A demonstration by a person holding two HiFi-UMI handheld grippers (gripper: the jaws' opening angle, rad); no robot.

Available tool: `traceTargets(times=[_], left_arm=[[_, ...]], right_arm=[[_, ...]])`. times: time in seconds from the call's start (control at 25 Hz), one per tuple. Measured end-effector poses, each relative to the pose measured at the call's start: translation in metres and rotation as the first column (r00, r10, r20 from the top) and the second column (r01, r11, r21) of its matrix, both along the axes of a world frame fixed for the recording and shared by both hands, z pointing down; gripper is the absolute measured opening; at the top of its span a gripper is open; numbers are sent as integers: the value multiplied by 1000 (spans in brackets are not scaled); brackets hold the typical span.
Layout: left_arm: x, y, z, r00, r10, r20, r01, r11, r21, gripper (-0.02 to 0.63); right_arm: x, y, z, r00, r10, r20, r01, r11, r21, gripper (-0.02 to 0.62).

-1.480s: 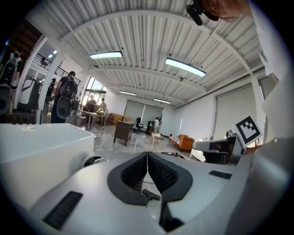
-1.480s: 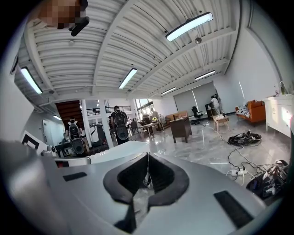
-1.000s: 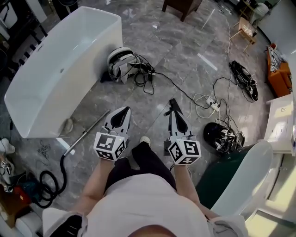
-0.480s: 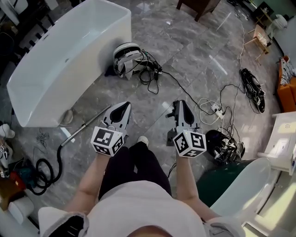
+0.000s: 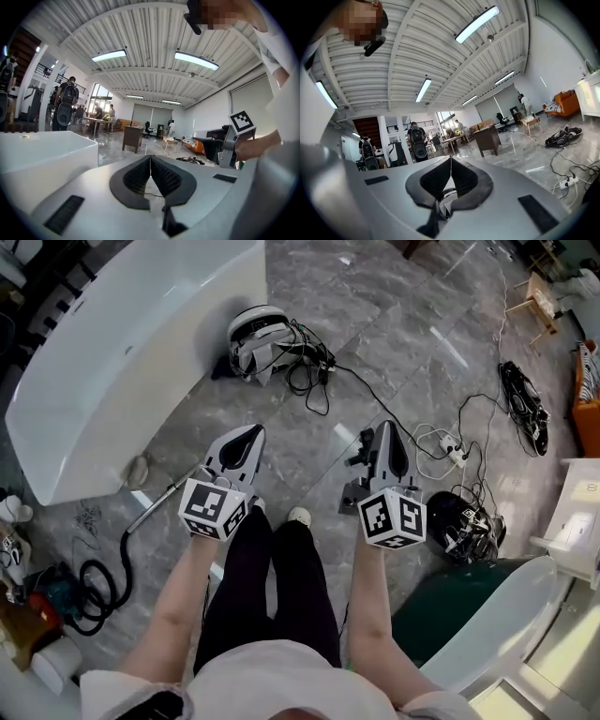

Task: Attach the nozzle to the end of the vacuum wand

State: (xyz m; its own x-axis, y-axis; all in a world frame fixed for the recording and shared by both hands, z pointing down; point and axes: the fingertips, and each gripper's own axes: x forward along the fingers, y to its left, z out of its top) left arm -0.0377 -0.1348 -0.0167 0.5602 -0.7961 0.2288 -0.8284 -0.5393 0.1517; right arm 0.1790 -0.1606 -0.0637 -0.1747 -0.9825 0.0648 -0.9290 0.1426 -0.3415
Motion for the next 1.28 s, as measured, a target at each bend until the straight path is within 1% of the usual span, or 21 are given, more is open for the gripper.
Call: traceTargets(times=[0.16, 0.32, 0.48, 0.56, 0.72, 0.88, 1.0, 1.2, 1.28], left_arm=[[-9, -20, 30, 1000, 20, 3, -20, 1000, 2, 11], [-18, -38, 70, 999, 28, 18, -28, 1000, 7, 11], [-20, -53, 116, 999, 36, 39, -37, 999, 16, 11], [-23, -62, 145, 998, 31, 46, -31, 999, 12, 11], [-27, -72, 212, 999, 19, 48, -19, 1000, -1, 11], [-28, -71, 282, 998, 5, 57, -3, 1000, -24, 11], [-29, -70, 335, 998, 10, 55, -8, 999, -45, 11], [-29, -72, 422, 996, 34, 83, -30, 998, -53, 11], [-32, -76, 456, 995, 31, 94, -25, 998, -56, 11]], right_arm=[[-16, -16, 26, 999, -27, -29, 28, 999, 27, 15], [-20, -25, 68, 999, -48, -1, 48, 998, 30, 15], [-17, -35, 123, 997, -49, -54, 50, 999, 21, 15], [-16, -42, 156, 997, -48, -53, 48, 999, 8, 15], [-14, -49, 223, 998, -57, 4, 57, 998, -9, 15], [-13, -47, 293, 997, -78, -5, 78, 996, -31, 15], [-13, -48, 344, 996, -92, -10, 91, 995, -47, 15], [-13, -55, 424, 991, -130, -21, 129, 991, -36, 15], [-13, -61, 455, 989, -148, -27, 147, 989, -25, 15]])
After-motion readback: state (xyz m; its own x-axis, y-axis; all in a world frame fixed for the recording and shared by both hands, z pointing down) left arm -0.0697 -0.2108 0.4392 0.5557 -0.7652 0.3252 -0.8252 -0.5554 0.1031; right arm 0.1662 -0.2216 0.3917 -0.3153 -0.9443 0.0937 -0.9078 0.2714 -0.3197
